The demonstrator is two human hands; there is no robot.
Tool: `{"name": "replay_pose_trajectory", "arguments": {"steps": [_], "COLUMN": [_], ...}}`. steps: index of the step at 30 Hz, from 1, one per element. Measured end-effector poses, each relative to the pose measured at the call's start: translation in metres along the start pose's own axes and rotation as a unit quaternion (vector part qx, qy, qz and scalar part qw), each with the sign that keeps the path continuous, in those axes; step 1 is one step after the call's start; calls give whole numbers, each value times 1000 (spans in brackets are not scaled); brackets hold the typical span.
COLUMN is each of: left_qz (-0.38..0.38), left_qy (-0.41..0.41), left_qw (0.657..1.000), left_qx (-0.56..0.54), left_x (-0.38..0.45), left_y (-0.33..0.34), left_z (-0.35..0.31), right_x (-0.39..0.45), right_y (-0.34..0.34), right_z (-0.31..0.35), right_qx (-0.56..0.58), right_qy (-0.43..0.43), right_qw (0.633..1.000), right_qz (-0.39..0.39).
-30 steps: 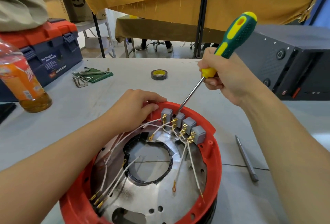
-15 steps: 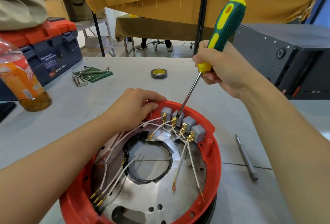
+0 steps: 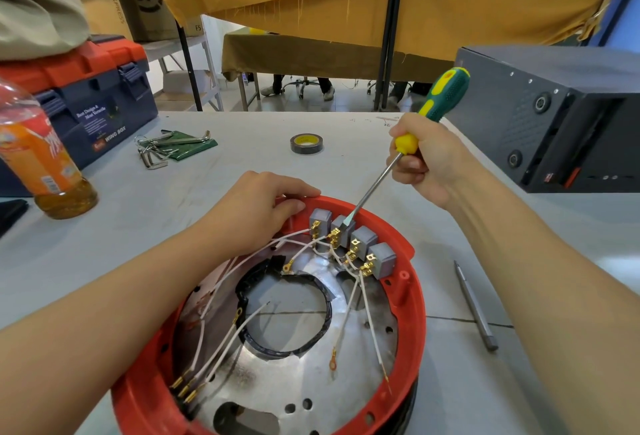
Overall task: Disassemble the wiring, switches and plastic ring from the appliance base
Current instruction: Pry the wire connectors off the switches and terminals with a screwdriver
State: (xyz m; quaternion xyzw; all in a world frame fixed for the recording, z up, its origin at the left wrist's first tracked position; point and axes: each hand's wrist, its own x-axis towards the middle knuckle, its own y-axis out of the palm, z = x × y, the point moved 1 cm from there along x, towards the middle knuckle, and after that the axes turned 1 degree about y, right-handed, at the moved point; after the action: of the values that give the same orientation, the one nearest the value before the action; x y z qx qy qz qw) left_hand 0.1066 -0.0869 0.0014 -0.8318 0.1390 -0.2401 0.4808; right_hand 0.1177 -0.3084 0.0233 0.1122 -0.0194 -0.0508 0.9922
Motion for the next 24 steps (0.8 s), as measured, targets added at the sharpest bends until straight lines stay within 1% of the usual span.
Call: {"name": "replay_pose_trajectory", "arguments": {"steps": [8,10,15,18,21,24], "left_qz": [-1,-3,-1,-2,0,5], "left_qy": [8,9,10,6,6,7], "left_qw": [1000,1000,1000,1000,1000,1000], "left_qx": [0,-2,1,-4,-7,-10], "left_x": [1,0,1,1,0,-1], "left_y": [0,0,0,0,-1,-1], "left_z": [1,1,0,1,1,1], "right_x": [-7,-8,-9,-12,-14,-14], "right_y": [1,1,-8,6,20,11], "right_z": [5,3,-9,-29,-32,-15], "right_qx": [-17,-11,60,41,8,16], "right_qy": [-77,-69,-21,1,-15,-37], "right_qw": [997,998,998,999,999,998], "right_qz": [8,4,-12,21,50,39]}}
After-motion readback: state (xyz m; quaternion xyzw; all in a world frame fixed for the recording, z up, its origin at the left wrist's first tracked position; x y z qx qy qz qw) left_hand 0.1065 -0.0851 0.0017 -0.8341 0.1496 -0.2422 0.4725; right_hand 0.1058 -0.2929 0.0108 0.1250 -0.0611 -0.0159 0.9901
